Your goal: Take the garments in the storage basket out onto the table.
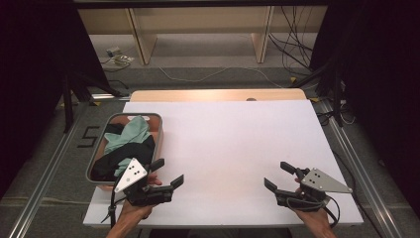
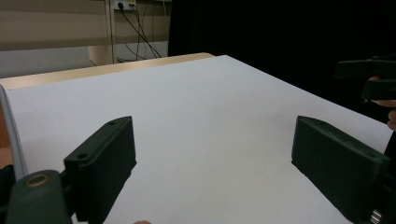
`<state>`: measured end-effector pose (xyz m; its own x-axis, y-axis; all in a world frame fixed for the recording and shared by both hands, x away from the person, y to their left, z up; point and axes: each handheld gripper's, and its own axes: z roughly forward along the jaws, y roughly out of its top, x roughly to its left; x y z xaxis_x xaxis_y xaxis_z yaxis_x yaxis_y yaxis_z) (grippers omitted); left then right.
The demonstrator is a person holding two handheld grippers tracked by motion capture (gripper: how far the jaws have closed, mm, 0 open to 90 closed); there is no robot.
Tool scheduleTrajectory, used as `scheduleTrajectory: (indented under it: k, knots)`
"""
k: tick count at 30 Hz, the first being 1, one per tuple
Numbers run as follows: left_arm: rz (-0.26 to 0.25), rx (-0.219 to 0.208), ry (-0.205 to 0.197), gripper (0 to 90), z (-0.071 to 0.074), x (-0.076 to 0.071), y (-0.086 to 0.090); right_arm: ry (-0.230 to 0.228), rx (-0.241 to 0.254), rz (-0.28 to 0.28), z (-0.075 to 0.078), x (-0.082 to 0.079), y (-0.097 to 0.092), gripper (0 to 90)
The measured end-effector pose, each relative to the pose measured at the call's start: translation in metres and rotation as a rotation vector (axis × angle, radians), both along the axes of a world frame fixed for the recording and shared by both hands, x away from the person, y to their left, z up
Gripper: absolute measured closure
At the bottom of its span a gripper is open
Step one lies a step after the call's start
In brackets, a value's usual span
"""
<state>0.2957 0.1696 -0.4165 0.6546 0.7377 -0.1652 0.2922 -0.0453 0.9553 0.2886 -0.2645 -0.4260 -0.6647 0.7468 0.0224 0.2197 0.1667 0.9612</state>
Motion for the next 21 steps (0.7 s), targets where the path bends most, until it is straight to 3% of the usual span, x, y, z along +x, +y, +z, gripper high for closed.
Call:
scheduleTrajectory:
  k: [21]
  knots:
    - [0.006,-0.003,0.026,13.1,0.0017,0.0023,-0.0055,0.001,0.002,-0.014,0.0005,0.0002,0.0002,23.3]
